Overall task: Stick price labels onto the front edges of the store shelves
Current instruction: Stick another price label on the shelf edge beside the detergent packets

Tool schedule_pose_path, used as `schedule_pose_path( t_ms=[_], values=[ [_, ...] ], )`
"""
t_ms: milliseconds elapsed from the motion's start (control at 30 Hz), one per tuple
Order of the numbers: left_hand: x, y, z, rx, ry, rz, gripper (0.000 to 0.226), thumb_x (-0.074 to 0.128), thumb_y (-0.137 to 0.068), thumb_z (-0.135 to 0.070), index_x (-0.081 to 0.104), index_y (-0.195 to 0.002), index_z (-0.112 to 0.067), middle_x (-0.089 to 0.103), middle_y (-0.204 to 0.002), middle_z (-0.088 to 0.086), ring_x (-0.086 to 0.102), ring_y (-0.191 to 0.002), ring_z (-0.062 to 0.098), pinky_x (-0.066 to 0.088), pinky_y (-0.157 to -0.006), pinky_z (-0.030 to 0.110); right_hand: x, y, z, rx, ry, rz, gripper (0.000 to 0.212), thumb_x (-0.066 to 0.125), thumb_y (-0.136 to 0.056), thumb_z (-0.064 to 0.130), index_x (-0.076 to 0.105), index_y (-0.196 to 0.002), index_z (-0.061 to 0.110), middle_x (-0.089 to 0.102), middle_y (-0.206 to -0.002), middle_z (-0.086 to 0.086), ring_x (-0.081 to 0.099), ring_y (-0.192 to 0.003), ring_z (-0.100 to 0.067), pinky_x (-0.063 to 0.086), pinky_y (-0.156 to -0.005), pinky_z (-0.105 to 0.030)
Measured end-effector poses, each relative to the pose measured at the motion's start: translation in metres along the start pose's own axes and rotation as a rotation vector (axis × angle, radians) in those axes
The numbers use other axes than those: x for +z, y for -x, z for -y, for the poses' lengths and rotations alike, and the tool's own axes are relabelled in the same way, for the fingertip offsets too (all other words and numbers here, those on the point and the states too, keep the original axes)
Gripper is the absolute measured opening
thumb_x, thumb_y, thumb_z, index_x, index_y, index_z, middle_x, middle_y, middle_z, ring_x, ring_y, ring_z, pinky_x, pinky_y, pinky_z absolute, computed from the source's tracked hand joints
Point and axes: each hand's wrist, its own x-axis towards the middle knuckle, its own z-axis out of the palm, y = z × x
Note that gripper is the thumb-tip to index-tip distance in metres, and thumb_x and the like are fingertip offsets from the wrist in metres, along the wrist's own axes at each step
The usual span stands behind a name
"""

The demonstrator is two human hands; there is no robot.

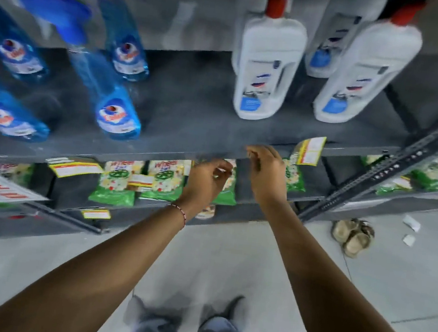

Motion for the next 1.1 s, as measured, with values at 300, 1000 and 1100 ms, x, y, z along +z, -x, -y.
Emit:
schedule_pose_path(
  t_ms=[300,1000,1100],
  values=[
    [0.134,-0.031,-0.064,-0.395,0.225,0.102,0.032,0.071,-0.085,-0.02,0.069,-0.114,-0.007,0.071,-0.112,0.009,0.07,-0.103,0.028,0.059,-0.088,0.048,-0.07,-0.058,-0.089,-0.098,0.355,0.123,0.035,0.068,-0.079,0.007,0.071,-0.11,0.022,0.07,-0.112,-0.002,0.054,-0.113,-0.029,0.03,-0.089,-0.046],
    [0.156,-0.043,-0.089,-0.207,0.136,-0.228,0.006,0.074,-0.084,-0.015,0.078,-0.085,-0.011,0.071,-0.069,-0.002,0.067,-0.06,0.016,0.059,-0.064,0.032,-0.084,-0.047,-0.153,0.063,0.091,0.062,0.006,0.072,-0.086,0.021,0.073,-0.091,0.019,0.075,-0.094,0.0,0.062,-0.095,-0.026,0.033,-0.082,-0.038],
    [0.155,-0.047,-0.092,-0.208,0.128,-0.235,0.006,0.076,-0.081,-0.016,0.074,-0.075,-0.016,0.072,-0.065,-0.004,0.072,-0.058,0.017,0.059,-0.057,0.029,-0.085,-0.05,-0.155,0.075,0.054,0.045,0.006,0.073,-0.085,0.019,0.074,-0.089,0.016,0.076,-0.09,-0.002,0.065,-0.09,-0.026,0.037,-0.082,-0.038]
  ],
)
